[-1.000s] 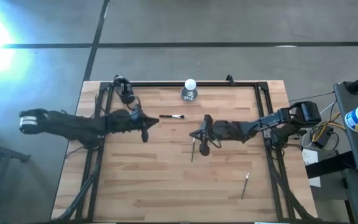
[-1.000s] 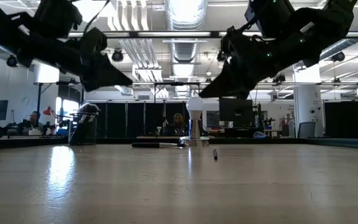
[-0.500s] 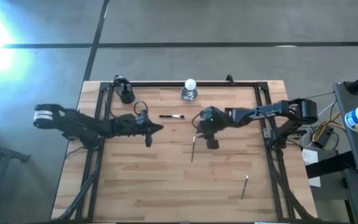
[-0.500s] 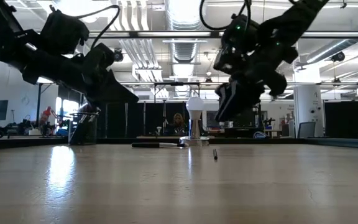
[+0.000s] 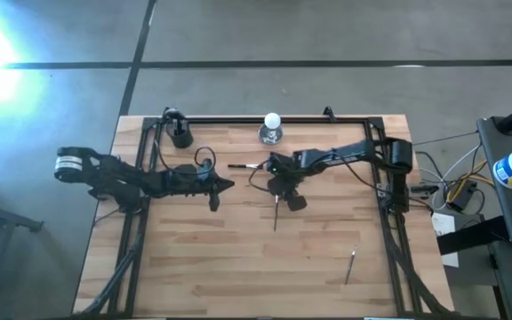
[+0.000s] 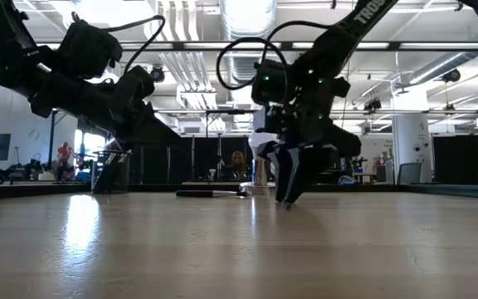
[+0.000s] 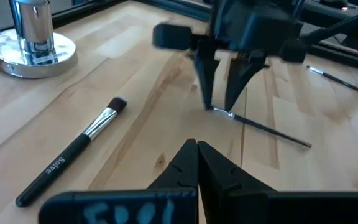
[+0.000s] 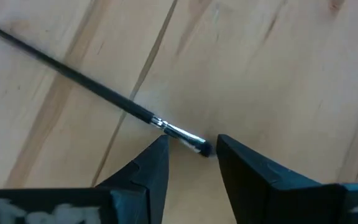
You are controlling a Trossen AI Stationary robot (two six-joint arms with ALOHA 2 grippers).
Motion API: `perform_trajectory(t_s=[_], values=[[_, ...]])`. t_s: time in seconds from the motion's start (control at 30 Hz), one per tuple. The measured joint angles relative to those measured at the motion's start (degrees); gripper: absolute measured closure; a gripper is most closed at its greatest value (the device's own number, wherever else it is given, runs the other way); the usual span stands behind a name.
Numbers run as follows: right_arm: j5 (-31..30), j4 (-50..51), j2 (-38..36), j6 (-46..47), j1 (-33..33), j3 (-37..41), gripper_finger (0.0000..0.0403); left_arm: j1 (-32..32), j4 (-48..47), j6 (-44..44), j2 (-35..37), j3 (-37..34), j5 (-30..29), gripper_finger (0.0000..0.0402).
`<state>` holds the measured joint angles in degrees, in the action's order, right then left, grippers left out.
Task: Put items in baskets/containers
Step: Put the black eyeshadow brush into the black brush holder
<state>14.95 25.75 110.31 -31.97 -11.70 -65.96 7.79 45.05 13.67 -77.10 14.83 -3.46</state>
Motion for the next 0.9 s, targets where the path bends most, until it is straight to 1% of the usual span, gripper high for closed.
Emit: perform_trajectory(t_s=[0.13,0.23,0.4,0.53,0.63,0.77,0.83,0.9], values=[[0.0,1.6,2.4,-1.5,0.0,-2.5,0.0277,-0.1,-0.1,0.0,0.1,0.0,0.3,0.0401],[0.1,3.1,3.6,-1.8,-0.2,-3.5,0.0290,-0.2,0.0,0.0,0.1,0.0,1.4,0.0401],[0.2,3.4,4.5,-0.2,-0.2,-3.3,0.0330,-0.3,-0.1,0.3,0.1,0.0,2.8,0.0401],[0.3,3.4,4.2,3.0,-0.2,-2.8,0.0366,-0.3,-0.1,3.1,0.1,0.0,4.9,0.0401],[0.3,3.7,2.9,4.9,0.0,-2.5,0.0389,-0.3,-0.1,6.8,0.1,0.2,6.9,0.0401],[-0.3,5.0,0.0,6.1,0.9,-1.5,0.0394,-0.3,-1.6,10.8,0.1,1.4,9.8,0.0399],[-0.4,3.8,-2.0,6.6,1.7,-1.1,0.0394,-0.4,-3.4,12.7,0.1,2.6,11.7,0.0387],[-2.0,3.2,-4.5,7.2,2.7,-1.1,0.0394,-0.4,-5.8,13.5,0.1,4.1,13.7,0.0366]])
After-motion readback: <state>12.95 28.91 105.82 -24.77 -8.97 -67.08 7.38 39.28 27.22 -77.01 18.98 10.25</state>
